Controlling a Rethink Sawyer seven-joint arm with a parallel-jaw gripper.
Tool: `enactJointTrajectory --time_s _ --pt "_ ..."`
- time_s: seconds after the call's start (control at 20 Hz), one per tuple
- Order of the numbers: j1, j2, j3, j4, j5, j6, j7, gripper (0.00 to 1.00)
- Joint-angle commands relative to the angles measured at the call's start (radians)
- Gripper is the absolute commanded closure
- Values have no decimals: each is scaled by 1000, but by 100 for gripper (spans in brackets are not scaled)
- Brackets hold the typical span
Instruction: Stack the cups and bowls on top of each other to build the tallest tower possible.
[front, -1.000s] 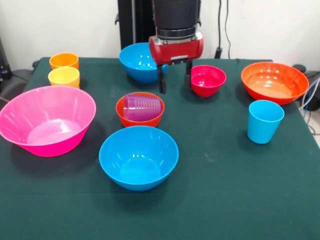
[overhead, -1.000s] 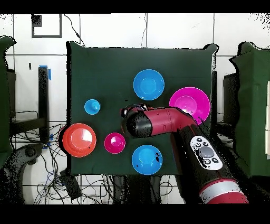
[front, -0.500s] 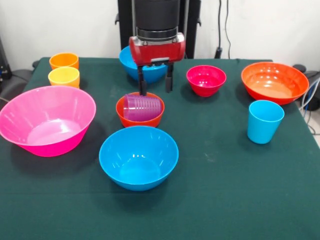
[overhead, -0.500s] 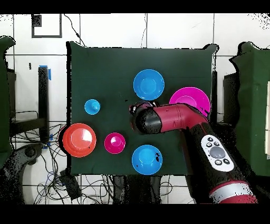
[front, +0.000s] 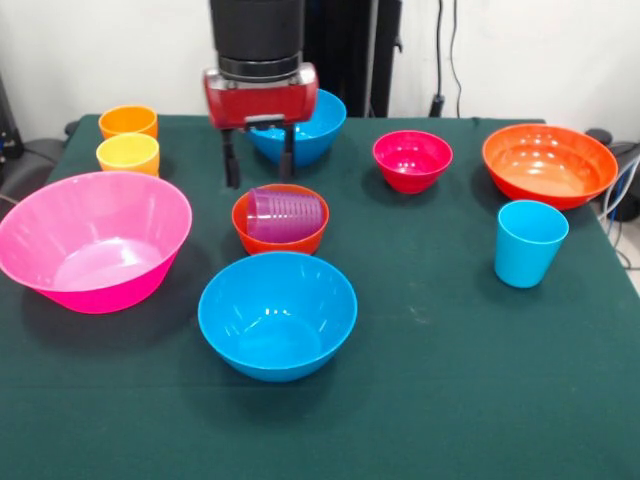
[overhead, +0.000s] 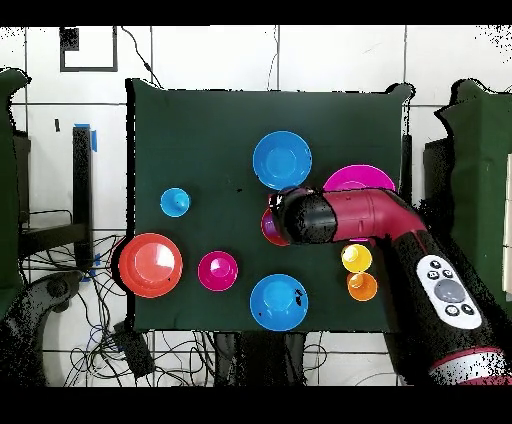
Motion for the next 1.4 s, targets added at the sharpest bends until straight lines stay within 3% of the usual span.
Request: enactJointTrajectory --time_s 0.05,0.45,0.95,1.4 --pt "-12 77 91 -101 -93 134 -325 0" --pt "-7 132 61 -80 -151 117 -231 0" --pt "16 199 30 -39 -172 68 -114 0" --pt "53 271 -18 -94 -199 94 -79 0"
